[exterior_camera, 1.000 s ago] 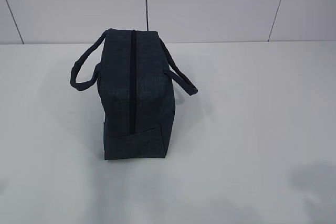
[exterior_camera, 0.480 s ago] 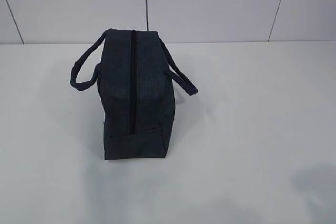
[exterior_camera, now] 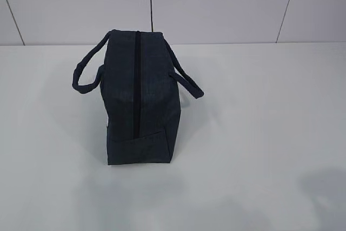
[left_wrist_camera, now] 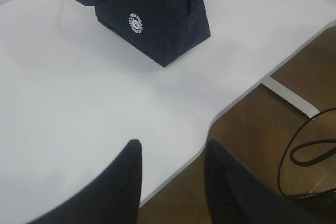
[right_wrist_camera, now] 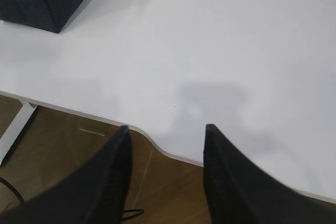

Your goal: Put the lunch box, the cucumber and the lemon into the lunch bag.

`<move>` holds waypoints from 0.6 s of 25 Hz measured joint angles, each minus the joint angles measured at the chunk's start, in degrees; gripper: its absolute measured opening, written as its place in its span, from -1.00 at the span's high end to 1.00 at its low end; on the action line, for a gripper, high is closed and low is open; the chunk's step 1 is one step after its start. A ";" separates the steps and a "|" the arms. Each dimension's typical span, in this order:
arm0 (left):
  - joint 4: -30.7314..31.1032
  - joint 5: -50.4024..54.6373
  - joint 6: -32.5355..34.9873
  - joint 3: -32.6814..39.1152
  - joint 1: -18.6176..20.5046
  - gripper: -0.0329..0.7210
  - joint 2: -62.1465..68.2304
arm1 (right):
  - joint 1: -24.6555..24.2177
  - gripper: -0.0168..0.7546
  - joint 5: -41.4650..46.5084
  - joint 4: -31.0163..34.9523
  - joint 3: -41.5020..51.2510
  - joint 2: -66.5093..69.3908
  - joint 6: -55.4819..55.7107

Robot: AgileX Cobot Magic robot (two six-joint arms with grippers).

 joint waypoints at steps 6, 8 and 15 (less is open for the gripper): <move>0.14 -0.68 0.00 0.27 0.00 0.20 0.00 | 0.00 0.07 -0.16 0.00 0.00 0.00 0.17; 0.14 -0.78 0.00 0.27 0.00 0.20 0.00 | 0.00 0.07 -0.25 0.00 0.00 0.00 0.27; 0.26 -0.89 0.00 0.27 1.12 0.25 0.00 | -1.25 0.07 -0.29 0.00 0.00 -0.70 0.27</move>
